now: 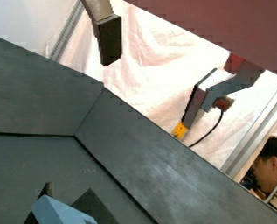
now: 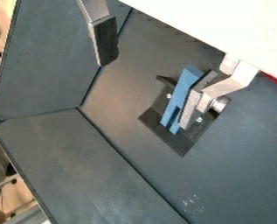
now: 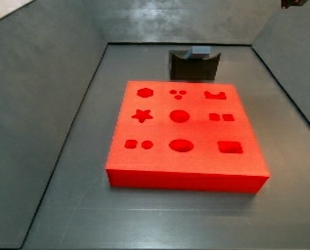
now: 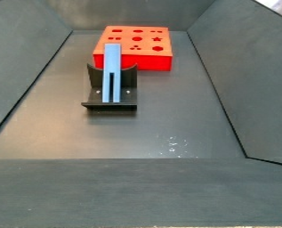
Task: Pick up the double-square object. Move up. Place the double-square object on the fixture. Regrasp the double-square object. Move to above the board. Insert the double-square object.
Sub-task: Regrasp the double-square object.
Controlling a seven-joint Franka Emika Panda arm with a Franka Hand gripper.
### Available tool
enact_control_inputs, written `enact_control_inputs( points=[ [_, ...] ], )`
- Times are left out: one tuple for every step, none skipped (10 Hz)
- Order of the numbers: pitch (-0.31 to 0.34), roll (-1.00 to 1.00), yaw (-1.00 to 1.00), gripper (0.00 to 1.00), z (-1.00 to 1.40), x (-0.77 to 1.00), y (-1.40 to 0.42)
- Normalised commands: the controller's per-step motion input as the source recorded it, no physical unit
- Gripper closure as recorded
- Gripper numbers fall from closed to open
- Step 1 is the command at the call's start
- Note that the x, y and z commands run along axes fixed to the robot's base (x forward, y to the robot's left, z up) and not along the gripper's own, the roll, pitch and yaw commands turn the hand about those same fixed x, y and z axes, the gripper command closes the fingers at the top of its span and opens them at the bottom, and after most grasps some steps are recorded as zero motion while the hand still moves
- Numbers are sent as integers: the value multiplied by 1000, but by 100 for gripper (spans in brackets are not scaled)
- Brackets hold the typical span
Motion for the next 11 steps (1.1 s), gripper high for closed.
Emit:
enact_control_inputs(
  points=[
    [63, 173, 203, 0, -3, 79, -38],
    [37, 156, 200, 0, -5, 77, -43],
    [-45, 135, 262, 0, -1000, 29, 41],
    [-51, 131, 247, 0, -1000, 31, 40],
    [-115, 111, 171, 0, -1000, 47, 38],
    [-138, 101, 139, 0, -1000, 53, 35],
    [-163, 88, 77, 0, -1000, 62, 33],
    [-167, 85, 51, 0, -1000, 65, 33],
    [-158, 79, -13, 0, -1000, 68, 30],
    [-153, 79, -30, 0, -1000, 71, 29],
    [-127, 74, -61, 0, -1000, 72, 26]
  ],
)
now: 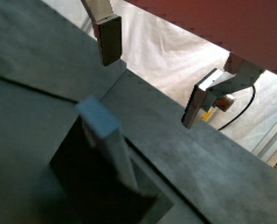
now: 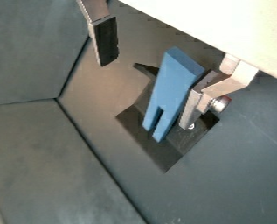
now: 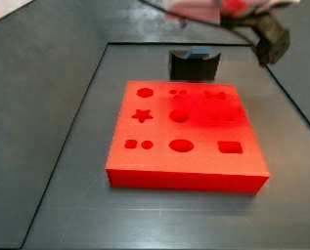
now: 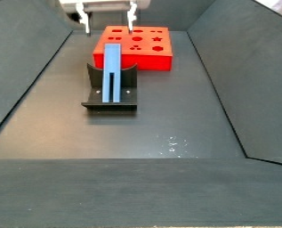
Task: Pick up the double-square object. Move up. Place the double-square object on the fixture. Regrasp the double-square object. Move to above the board. Insert the double-square object.
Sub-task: Regrasp the double-square object, then move to above the board.
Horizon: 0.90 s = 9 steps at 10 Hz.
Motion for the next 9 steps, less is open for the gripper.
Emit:
enact_control_inputs(
  points=[
    [-105, 71, -75, 0, -1000, 74, 27],
    [-71, 62, -81, 0, -984, 76, 26],
    [-57, 60, -80, 0, -868, 72, 20],
    [-26, 64, -69, 0, -646, 64, 8],
    [-3, 66, -54, 0, -487, 63, 7],
    [22, 68, -32, 0, -280, 67, 2],
    [27, 67, -18, 0, -183, 74, 0],
    [0, 0, 0, 100, 0, 0, 0],
    [-173, -140, -41, 100, 1000, -6, 124]
  ],
)
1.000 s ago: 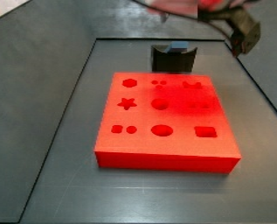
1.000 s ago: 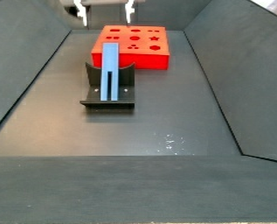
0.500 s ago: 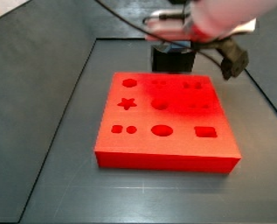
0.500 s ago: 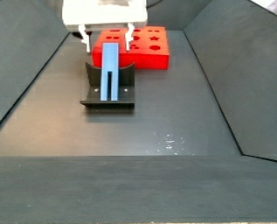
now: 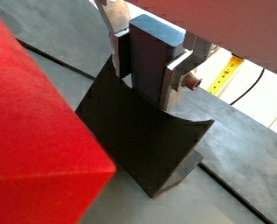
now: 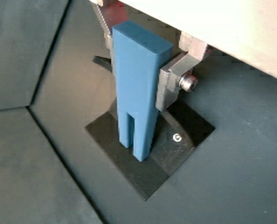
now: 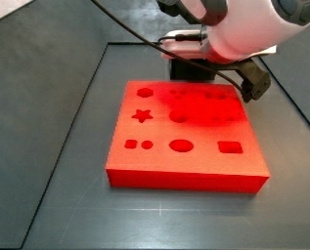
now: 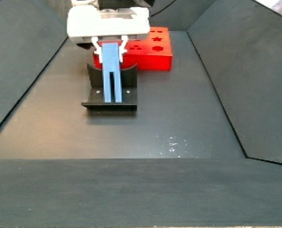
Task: Pick up the double-square object. Move up. Place the double-square object on the fixture. Regrasp the double-square object. Move to above the board. Insert the double-square object.
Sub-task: Move to above the board.
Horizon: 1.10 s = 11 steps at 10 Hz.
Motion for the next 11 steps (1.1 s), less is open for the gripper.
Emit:
enact_control_inputs(
  points=[
    [-173, -145, -49, 100, 1000, -7, 123],
    [-157, -142, -81, 100, 1000, -17, 121],
    [-133, -134, -119, 100, 1000, -22, 115],
    [-114, -131, -134, 100, 1000, -23, 114],
    [-74, -127, -147, 100, 1000, -27, 112],
    [-44, -123, -150, 100, 1000, -32, 109],
    [-5, -117, -138, 100, 1000, -37, 105],
    [21, -109, -123, 100, 1000, -41, 102],
    [46, -102, -103, 100, 1000, -45, 99],
    [70, -93, -82, 100, 1000, -48, 94],
    [99, -80, -50, 100, 1000, -51, 84]
  ],
)
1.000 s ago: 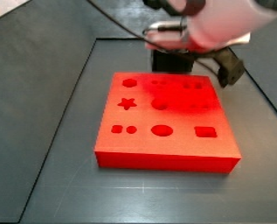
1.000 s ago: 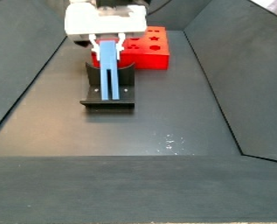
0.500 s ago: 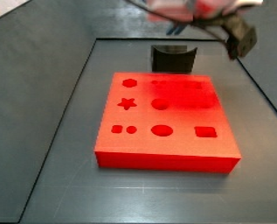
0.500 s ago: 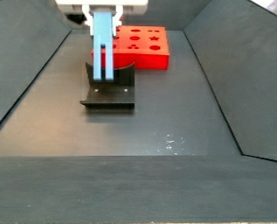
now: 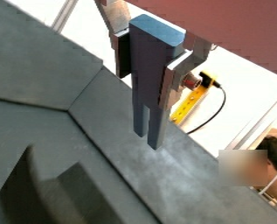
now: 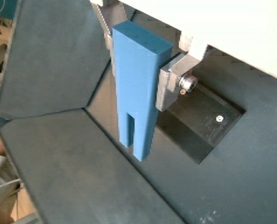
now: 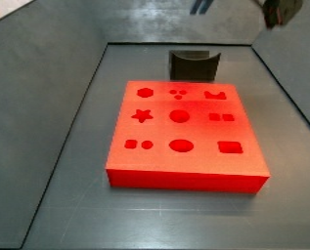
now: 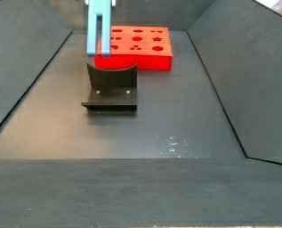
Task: Pick up the double-square object. Move up. Place the double-square object on the fixture. Regrasp the double-square object. Move to above the board. Insert the double-square object.
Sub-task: Move to above the board.
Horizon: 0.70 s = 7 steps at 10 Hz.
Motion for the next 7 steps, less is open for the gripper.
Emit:
enact_control_inputs(
  points=[
    [111, -73, -37, 100, 1000, -51, 81],
    [120, -61, 1, 100, 1000, -50, 66],
    [120, -57, 16, 100, 1000, -51, 61],
    [113, -55, 41, 100, 757, -30, 31],
    [116, -49, 55, 100, 577, -17, 17],
    [117, -50, 64, 100, 398, 1, 3],
    [123, -43, 71, 100, 223, 11, -4]
  ],
)
